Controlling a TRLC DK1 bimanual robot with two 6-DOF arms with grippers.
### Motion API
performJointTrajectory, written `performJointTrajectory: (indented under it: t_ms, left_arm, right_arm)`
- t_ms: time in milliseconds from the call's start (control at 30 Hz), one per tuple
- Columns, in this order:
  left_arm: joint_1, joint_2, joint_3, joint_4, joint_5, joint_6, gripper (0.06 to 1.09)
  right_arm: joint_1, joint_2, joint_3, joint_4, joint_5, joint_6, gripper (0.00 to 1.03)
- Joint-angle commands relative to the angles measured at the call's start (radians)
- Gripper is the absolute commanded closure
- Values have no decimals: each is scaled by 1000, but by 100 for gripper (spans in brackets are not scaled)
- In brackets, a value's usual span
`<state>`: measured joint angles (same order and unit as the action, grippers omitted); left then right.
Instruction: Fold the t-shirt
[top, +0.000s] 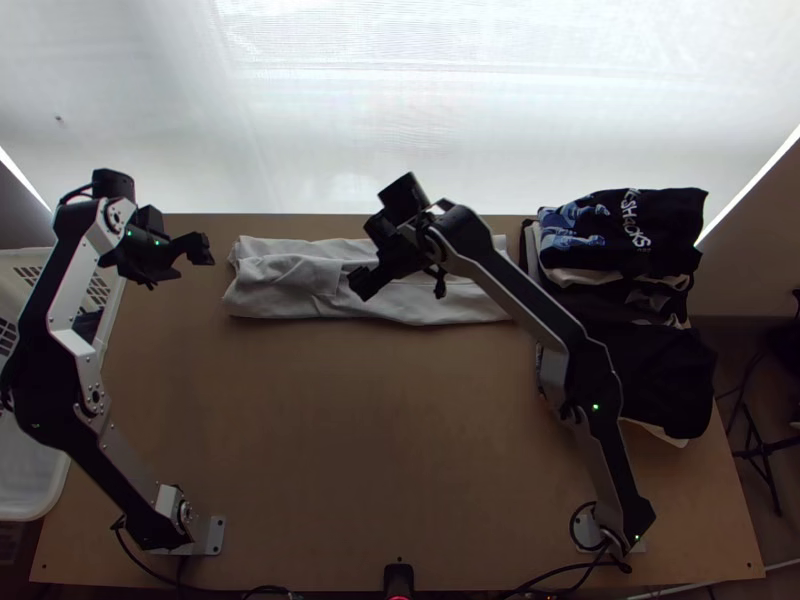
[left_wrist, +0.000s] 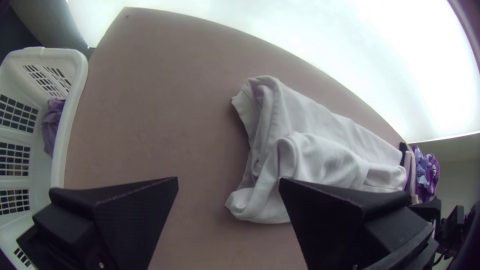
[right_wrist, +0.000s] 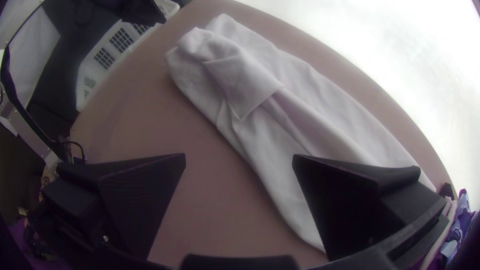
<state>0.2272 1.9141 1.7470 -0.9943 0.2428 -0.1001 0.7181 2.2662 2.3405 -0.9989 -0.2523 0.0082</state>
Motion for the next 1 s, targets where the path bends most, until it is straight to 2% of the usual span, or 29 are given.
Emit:
performJointTrajectory:
  t_ms: [0,167,533,733,833,967]
  left_arm:
    - [14,-81,-248,197,15,-4,10]
    - [-3,-87,-308,270,15,-12,10]
    - [-6,-118,-305,304,18,-6,10]
    - [12,-47,-264,316,20,-20,10]
    - [11,3,-233,306,36,-46,10]
    - [8,54,-218,306,104,-59,10]
  right_arm:
    - [18,142,20,63,-44,-10,4]
    - [-14,185,19,109,-41,-2,4]
    - [-77,233,-4,114,-31,29,4]
    - [-91,259,-4,144,-19,24,4]
    - [-91,273,-6,143,-19,24,4]
    - [-91,274,-6,143,-19,26,4]
